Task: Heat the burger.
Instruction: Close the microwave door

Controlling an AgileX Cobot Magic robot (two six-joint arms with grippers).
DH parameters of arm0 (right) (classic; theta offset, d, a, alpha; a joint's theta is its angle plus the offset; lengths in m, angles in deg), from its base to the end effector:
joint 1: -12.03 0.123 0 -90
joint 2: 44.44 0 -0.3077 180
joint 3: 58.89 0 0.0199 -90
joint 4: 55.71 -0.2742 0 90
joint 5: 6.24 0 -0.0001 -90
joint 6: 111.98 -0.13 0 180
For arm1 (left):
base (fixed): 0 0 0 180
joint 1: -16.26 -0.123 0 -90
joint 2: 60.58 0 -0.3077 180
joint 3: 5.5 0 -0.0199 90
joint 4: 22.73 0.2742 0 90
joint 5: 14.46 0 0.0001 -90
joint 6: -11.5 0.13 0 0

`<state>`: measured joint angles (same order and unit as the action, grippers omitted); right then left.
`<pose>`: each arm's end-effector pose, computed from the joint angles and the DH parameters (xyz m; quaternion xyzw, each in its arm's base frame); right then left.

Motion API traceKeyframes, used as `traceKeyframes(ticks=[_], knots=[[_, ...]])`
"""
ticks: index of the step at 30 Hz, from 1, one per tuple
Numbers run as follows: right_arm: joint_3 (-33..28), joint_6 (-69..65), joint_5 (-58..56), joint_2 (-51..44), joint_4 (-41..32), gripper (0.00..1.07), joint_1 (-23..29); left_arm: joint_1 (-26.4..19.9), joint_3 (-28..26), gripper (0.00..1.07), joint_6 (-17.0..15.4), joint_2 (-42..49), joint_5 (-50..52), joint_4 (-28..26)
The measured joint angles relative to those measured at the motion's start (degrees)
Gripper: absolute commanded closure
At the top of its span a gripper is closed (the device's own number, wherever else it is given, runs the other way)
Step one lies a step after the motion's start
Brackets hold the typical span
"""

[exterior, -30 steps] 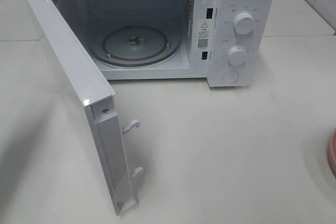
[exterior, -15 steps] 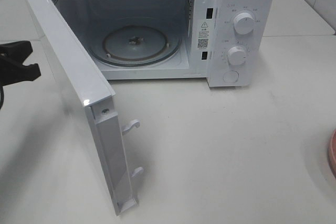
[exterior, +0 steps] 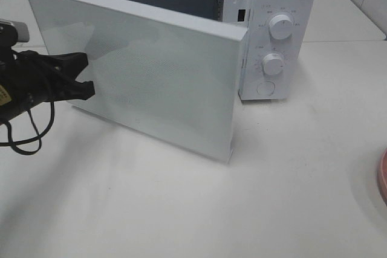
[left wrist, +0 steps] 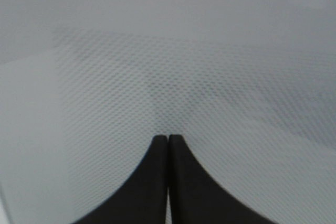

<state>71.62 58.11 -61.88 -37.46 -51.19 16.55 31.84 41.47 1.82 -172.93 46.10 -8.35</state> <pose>0.0329 -0.0059 0.2797 0.0387 0.8280 0.0310 0.5585 0.3369 -0.1231 0.1369 0.1563 0.7460 -0.1829 0.6210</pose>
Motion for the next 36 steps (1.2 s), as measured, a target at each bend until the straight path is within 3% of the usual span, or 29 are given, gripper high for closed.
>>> traceKeyframes(ticks=[11, 21, 36], knots=[[0.00, 0.00, 0.00, 0.00, 0.00, 0.34, 0.00, 4.87, -4.58, 1.07, 0.00, -2.75, -1.60, -3.61], [0.00, 0.00, 0.00, 0.00, 0.00, 0.34, 0.00, 9.51, -12.55, 1.07, 1.15, -4.64, -9.45, -7.68], [0.00, 0.00, 0.00, 0.00, -0.17, 0.34, 0.00, 14.67, -21.31, 1.07, 1.26, -9.40, -15.76, -5.44]])
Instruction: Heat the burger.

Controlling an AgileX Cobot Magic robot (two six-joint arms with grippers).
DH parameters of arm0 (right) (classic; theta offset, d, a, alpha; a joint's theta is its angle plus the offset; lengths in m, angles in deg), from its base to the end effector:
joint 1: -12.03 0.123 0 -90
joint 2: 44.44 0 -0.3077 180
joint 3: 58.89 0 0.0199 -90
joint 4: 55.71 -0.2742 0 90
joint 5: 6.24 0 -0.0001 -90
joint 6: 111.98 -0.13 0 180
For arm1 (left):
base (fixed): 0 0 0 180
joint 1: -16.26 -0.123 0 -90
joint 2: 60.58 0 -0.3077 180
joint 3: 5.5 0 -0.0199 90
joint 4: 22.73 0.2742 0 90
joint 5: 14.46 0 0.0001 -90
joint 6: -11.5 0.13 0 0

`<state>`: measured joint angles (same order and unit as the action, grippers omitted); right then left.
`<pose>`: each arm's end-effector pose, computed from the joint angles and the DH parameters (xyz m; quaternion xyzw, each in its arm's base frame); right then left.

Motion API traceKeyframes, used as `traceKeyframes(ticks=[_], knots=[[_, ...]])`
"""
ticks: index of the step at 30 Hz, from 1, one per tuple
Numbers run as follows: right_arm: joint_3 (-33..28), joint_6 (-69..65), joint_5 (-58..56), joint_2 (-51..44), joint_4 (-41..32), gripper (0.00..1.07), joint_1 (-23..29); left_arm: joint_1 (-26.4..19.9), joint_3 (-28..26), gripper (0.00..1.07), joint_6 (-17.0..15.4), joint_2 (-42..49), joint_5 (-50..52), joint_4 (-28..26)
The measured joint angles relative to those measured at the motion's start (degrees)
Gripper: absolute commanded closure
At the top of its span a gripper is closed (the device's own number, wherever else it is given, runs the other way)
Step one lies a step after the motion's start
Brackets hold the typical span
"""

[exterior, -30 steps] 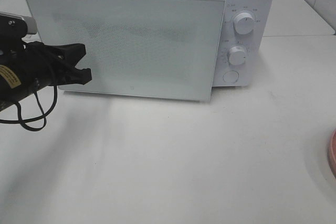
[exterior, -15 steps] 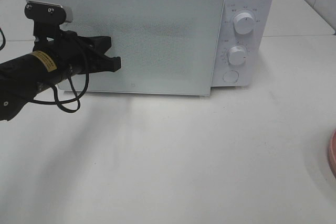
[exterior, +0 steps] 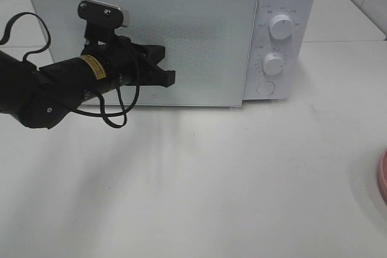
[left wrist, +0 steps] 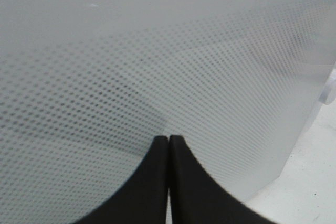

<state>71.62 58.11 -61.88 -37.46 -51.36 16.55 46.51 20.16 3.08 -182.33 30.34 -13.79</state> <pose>0.0329 -0.0056 0.2797 0.0387 0.8281 0.0324 0.5583 0.3835 -0.2401 0.1353 0.2234 0.7494 -0.2142 0.5854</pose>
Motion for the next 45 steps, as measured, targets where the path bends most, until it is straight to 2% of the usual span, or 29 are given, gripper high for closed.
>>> traceKeyframes(ticks=[14, 19, 24, 30, 32, 33, 34, 36, 37, 38, 39, 42, 45], knots=[[0.00, 0.00, 0.00, 0.00, 0.00, 0.34, 0.00, 4.24, -9.40, 1.07, 0.06, -4.76, -5.27, 1.60], [0.00, 0.00, 0.00, 0.00, 0.00, 0.34, 0.00, 5.90, -14.95, 1.07, -0.11, -7.28, -6.65, 1.26], [0.00, 0.00, 0.00, 0.00, 0.00, 0.34, 0.00, 7.33, -17.59, 1.07, -0.80, -8.65, -8.19, 0.00], [0.00, 0.00, 0.00, 0.00, 0.00, 0.34, 0.00, 7.85, -18.28, 1.07, -1.49, -8.77, -8.82, -0.40], [0.00, 0.00, 0.00, 0.00, 0.00, 0.34, 0.00, 7.85, -18.51, 1.07, -3.44, -8.77, -8.88, 0.23], [0.00, 0.00, 0.00, 0.00, 0.00, 0.34, 0.00, 7.85, -18.51, 1.07, -3.44, -8.77, -8.88, 0.23], [0.00, 0.00, 0.00, 0.00, 0.00, 0.34, 0.00, 7.85, -18.62, 1.07, -5.27, -8.59, -9.00, 1.03], [0.00, 0.00, 0.00, 0.00, 0.00, 0.34, 0.00, 7.85, -18.62, 1.07, -6.02, -8.42, -9.45, 1.55], [0.00, 0.00, 0.00, 0.00, 0.00, 0.34, 0.00, 7.73, -18.79, 1.07, -7.68, -7.68, -11.06, 3.21], [0.00, 0.00, 0.00, 0.00, 0.00, 0.34, 0.00, 7.73, -18.79, 1.07, -7.68, -7.68, -11.06, 3.21], [0.00, 0.00, 0.00, 0.00, 0.00, 0.34, 0.00, 7.73, -19.02, 1.07, -9.51, -6.65, -13.12, 5.44], [0.00, 0.00, 0.00, 0.00, 0.00, 0.34, 0.00, 7.73, -19.48, 1.07, -11.17, -4.81, -16.04, 8.31], [0.00, 0.00, 0.00, 0.00, 0.00, 0.34, 0.00, 8.31, -20.05, 1.07, -11.46, -2.18, -19.88, 9.68]])
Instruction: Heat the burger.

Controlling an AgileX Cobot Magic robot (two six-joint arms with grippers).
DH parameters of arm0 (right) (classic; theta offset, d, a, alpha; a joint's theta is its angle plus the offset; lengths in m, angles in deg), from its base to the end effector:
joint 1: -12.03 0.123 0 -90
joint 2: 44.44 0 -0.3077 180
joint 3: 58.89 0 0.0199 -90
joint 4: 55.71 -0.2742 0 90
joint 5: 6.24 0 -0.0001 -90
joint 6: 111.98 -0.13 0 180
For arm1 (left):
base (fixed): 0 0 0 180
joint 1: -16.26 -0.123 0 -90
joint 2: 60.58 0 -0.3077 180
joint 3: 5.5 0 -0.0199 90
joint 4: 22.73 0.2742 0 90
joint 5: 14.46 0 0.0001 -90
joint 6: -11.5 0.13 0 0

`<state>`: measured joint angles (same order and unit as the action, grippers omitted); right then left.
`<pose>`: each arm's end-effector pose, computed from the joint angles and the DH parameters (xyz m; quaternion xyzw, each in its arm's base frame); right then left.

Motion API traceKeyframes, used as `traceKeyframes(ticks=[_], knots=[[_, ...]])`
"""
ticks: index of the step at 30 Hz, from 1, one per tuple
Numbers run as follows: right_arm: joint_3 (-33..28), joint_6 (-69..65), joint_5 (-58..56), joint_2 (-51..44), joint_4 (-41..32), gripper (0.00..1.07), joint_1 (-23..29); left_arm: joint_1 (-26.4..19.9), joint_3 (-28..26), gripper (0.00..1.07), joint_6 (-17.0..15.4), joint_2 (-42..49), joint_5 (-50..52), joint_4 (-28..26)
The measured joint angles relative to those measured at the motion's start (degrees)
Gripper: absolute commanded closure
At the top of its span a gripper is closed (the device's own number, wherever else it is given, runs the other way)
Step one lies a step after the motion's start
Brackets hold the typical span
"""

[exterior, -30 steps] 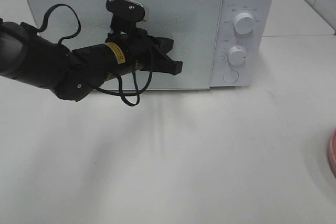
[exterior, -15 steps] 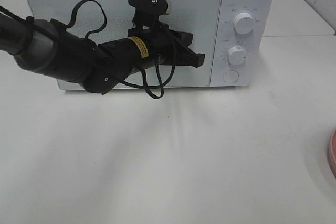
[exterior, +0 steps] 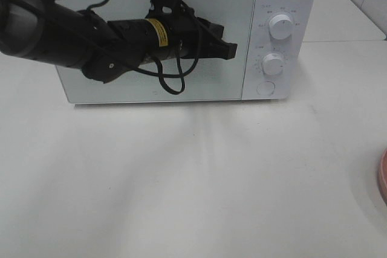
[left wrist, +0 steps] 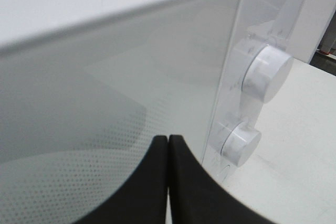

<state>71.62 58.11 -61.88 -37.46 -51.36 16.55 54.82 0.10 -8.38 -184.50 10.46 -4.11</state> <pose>0.0329 -0.0056 0.2797 0.0387 0.8281 0.0324 0.5583 0.3956 -0.3377 0.1841 0.2824 0.7448 -0.2634 0.5442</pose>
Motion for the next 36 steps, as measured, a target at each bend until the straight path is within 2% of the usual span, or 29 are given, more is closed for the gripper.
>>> traceKeyframes(ticks=[4, 5, 6, 7, 8, 9, 11, 12, 14, 17, 19, 23, 27, 28, 35, 36], knots=[[0.00, 0.00, 0.00, 0.00, 0.00, 0.34, 0.00, 1.55, -0.34, 1.07, 0.00, 2.52, -5.61, 0.34], [0.00, 0.00, 0.00, 0.00, 0.00, 0.34, 0.00, 3.27, -0.40, 0.99, 0.00, 4.01, -9.91, 0.74], [0.00, 0.00, 0.00, 0.00, 0.00, 0.34, 0.00, 4.81, -0.40, 0.84, 0.00, 5.50, -15.07, 1.38], [0.00, 0.00, 0.00, 0.00, 0.00, 0.34, 0.00, 4.81, -0.40, 0.84, 0.00, 5.50, -15.07, 1.38], [0.00, 0.00, 0.00, 0.00, 0.00, 0.34, 0.00, 5.67, -0.40, 0.73, 0.00, 6.30, -17.53, 1.66], [0.00, 0.00, 0.00, 0.00, 0.00, 0.34, 0.00, 5.67, -0.40, 0.73, 0.00, 6.30, -17.53, 1.66], [0.00, 0.00, 0.00, 0.00, 0.00, 0.34, 0.00, 8.65, -0.40, 0.27, 0.00, 9.22, -26.07, 2.01], [0.00, 0.00, 0.00, 0.00, 0.00, 0.34, 0.00, 8.65, -0.40, 0.27, 0.00, 9.22, -26.07, 2.01], [0.00, 0.00, 0.00, 0.00, 0.00, 0.34, 0.00, 10.37, -0.40, 0.08, 0.00, 11.17, -31.97, 2.06], [0.00, 0.00, 0.00, 0.00, 0.00, 0.34, 0.00, 10.94, -0.40, 0.06, 0.00, 11.80, -33.86, 2.06], [0.00, 0.00, 0.00, 0.00, 0.00, 0.34, 0.00, 12.32, -0.40, 0.06, 0.00, 14.15, -40.68, 1.09], [0.00, 0.00, 0.00, 0.00, 0.00, 0.34, 0.00, 12.55, -0.40, 0.06, 0.00, 16.21, -46.35, -1.43], [0.00, 0.00, 0.00, 0.00, 0.00, 0.34, 0.00, 12.55, -0.40, 0.06, 0.00, 19.48, -57.70, -5.33], [0.00, 0.00, 0.00, 0.00, 0.00, 0.34, 0.00, 12.55, -0.40, 0.06, 0.00, 19.48, -57.70, -5.33], [0.00, 0.00, 0.00, 0.00, 0.00, 0.34, 0.00, 12.20, -0.40, 0.06, 0.00, 23.09, -78.09, -8.88], [0.00, 0.00, 0.00, 0.00, 0.00, 0.34, 0.00, 12.20, -0.40, 0.06, 0.00, 23.09, -78.09, -8.88]])
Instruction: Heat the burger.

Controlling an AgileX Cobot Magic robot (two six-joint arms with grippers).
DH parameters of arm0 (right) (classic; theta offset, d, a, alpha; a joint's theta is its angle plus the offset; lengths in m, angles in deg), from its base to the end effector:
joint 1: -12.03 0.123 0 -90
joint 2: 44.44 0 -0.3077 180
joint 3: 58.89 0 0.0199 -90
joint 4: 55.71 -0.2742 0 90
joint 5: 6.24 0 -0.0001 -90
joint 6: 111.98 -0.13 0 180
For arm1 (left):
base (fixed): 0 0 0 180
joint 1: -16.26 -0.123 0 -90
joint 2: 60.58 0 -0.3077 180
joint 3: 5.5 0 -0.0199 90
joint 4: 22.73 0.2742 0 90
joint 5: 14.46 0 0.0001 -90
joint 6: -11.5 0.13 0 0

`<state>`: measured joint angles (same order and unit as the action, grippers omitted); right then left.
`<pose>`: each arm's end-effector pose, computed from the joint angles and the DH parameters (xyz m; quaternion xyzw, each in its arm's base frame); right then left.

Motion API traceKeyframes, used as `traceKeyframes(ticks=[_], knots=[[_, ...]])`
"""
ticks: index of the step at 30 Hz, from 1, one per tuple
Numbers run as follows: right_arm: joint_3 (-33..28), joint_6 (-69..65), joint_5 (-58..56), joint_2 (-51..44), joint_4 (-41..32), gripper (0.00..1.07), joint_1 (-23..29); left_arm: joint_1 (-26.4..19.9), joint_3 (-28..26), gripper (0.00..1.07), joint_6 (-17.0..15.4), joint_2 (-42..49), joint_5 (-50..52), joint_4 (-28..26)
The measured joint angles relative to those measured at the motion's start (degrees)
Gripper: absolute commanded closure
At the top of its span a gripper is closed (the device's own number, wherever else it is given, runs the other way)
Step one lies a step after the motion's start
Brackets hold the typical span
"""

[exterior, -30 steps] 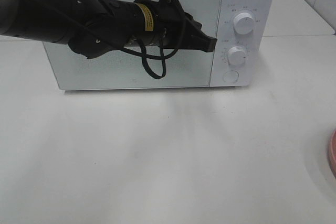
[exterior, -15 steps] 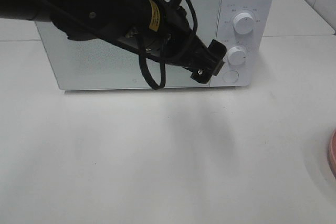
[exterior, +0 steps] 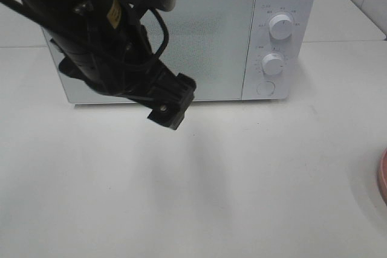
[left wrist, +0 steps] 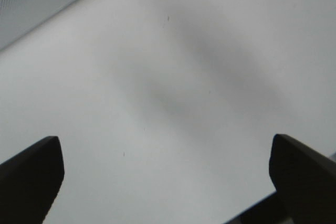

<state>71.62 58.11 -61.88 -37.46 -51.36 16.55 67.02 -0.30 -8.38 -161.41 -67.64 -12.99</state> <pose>0.0329 -0.0056 0.2797 0.0387 0.8281 0.0324 0.5583 0.2498 -0.2780 0.2485 0.2973 0.9346 -0.0419 0.1906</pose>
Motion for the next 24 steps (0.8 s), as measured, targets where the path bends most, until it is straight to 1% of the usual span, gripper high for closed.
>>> traceKeyframes(ticks=[1, 2, 3, 4, 5, 6, 7, 8, 9, 10, 11, 12, 13, 14, 15, 16, 17, 18, 19, 20, 21, 22, 23, 24], knots=[[0.00, 0.00, 0.00, 0.00, 0.00, 0.34, 0.00, -0.52, 0.00, 0.06, 0.11, 0.17, -1.72, -0.86], [0.00, 0.00, 0.00, 0.00, 0.00, 0.34, 0.00, -2.35, -0.06, 0.06, 1.15, 0.80, -5.67, -3.50], [0.00, 0.00, 0.00, 0.00, 0.00, 0.34, 0.00, -2.35, -0.06, 0.06, 1.15, 0.80, -5.67, -3.50], [0.00, 0.00, 0.00, 0.00, 0.00, 0.34, 0.00, -4.76, -0.11, 0.06, 3.38, 1.38, -8.71, -6.07], [0.00, 0.00, 0.00, 0.00, 0.00, 0.34, 0.00, -4.76, -0.11, 0.06, 3.38, 1.38, -8.71, -6.07], [0.00, 0.00, 0.00, 0.00, 0.00, 0.34, 0.00, -5.96, -0.11, 0.06, 4.58, 1.72, -9.57, -7.33], [0.00, 0.00, 0.00, 0.00, 0.00, 0.34, 0.00, -9.05, -0.11, 0.06, 7.68, 2.58, -11.06, -10.20], [0.00, 0.00, 0.00, 0.00, 0.00, 0.34, 0.00, -9.05, -0.11, 0.06, 7.68, 2.58, -11.06, -10.20], [0.00, 0.00, 0.00, 0.00, 0.00, 0.34, 0.00, -10.31, -0.11, 0.06, 8.82, 2.86, -11.40, -11.40], [0.00, 0.00, 0.00, 0.00, 0.00, 0.34, 0.00, -13.46, -0.11, 0.06, 11.12, 3.61, -12.43, -13.06], [0.00, 0.00, 0.00, 0.00, 0.00, 0.34, 0.00, -13.46, -0.11, 0.06, 11.12, 3.61, -12.43, -13.06], [0.00, 0.00, 0.00, 0.00, 0.00, 0.34, 0.00, -15.01, -0.11, 0.06, 12.03, 4.07, -13.06, -13.75], [0.00, 0.00, 0.00, 0.00, 0.00, 0.34, 0.00, -17.65, -0.11, 0.06, 13.18, 4.81, -14.32, -14.44], [0.00, 0.00, 0.00, 0.00, 0.00, 0.34, 0.00, -17.65, -0.11, 0.06, 13.18, 4.81, -14.32, -14.44], [0.00, 0.00, 0.00, 0.00, 0.00, 0.34, 0.00, -20.45, -0.11, 0.06, 14.21, 5.84, -15.47, -14.67], [0.00, 0.00, 0.00, 0.00, 0.00, 0.34, 0.00, -21.94, -0.11, 0.06, 14.90, 6.42, -15.76, -14.84], [0.00, 0.00, 0.00, 0.00, 0.00, 0.34, 0.00, -21.94, -0.11, 0.06, 14.90, 6.42, -15.76, -14.84], [0.00, 0.00, 0.00, 0.00, 0.00, 0.34, 0.00, -24.98, -0.11, 0.06, 15.99, 7.68, -16.10, -14.84], [0.00, 0.00, 0.00, 0.00, 0.00, 0.34, 0.00, -26.53, -0.11, 0.06, 16.56, 8.48, -16.21, -14.90], [0.00, 0.00, 0.00, 0.00, 0.00, 0.34, 0.00, -26.53, -0.11, 0.06, 16.56, 8.48, -16.21, -14.90], [0.00, 0.00, 0.00, 0.00, 0.00, 0.34, 0.00, -29.34, -0.11, 0.06, 17.42, 9.85, -16.27, -15.07], [0.00, 0.00, 0.00, 0.00, 0.00, 0.34, 0.00, -30.88, -0.11, 0.06, 17.82, 10.71, -16.27, -15.07], [0.00, 0.00, 0.00, 0.00, 0.00, 0.34, 0.00, -30.88, -0.11, 0.06, 17.82, 10.71, -16.27, -15.07], [0.00, 0.00, 0.00, 0.00, 0.00, 0.34, 0.00, -33.40, -0.11, 0.06, 18.16, 12.49, -16.27, -15.07]])
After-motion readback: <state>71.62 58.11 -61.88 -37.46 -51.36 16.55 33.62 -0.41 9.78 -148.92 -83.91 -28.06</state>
